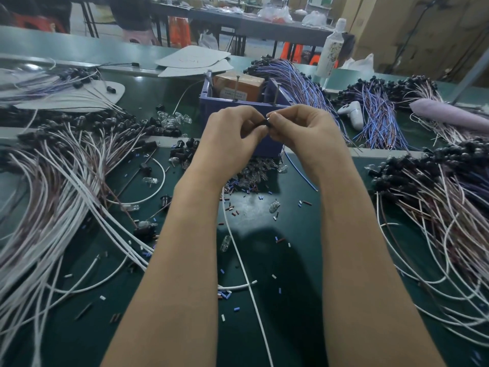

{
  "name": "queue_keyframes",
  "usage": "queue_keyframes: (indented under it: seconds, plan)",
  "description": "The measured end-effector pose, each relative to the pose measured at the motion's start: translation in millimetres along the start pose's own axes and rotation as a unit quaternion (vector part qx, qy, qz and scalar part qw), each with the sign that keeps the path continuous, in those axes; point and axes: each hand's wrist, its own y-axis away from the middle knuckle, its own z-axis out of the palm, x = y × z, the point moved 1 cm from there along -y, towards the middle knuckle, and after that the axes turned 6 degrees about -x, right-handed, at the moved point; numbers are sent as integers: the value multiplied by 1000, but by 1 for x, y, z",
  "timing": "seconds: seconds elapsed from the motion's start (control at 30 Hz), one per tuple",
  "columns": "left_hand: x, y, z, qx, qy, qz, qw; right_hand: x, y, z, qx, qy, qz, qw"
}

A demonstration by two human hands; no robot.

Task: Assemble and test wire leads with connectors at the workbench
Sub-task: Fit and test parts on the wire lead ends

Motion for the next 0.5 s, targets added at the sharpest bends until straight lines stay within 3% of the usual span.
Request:
queue_keyframes:
  seconds: [0.3,0.5]
  plan:
    - [-3,-1,4,-1,57,-31,998,0,-1,0,9,-120,42,992]
    - [-5,0,7,-11,70,-35,997,0,0,2,6,4,32,999]
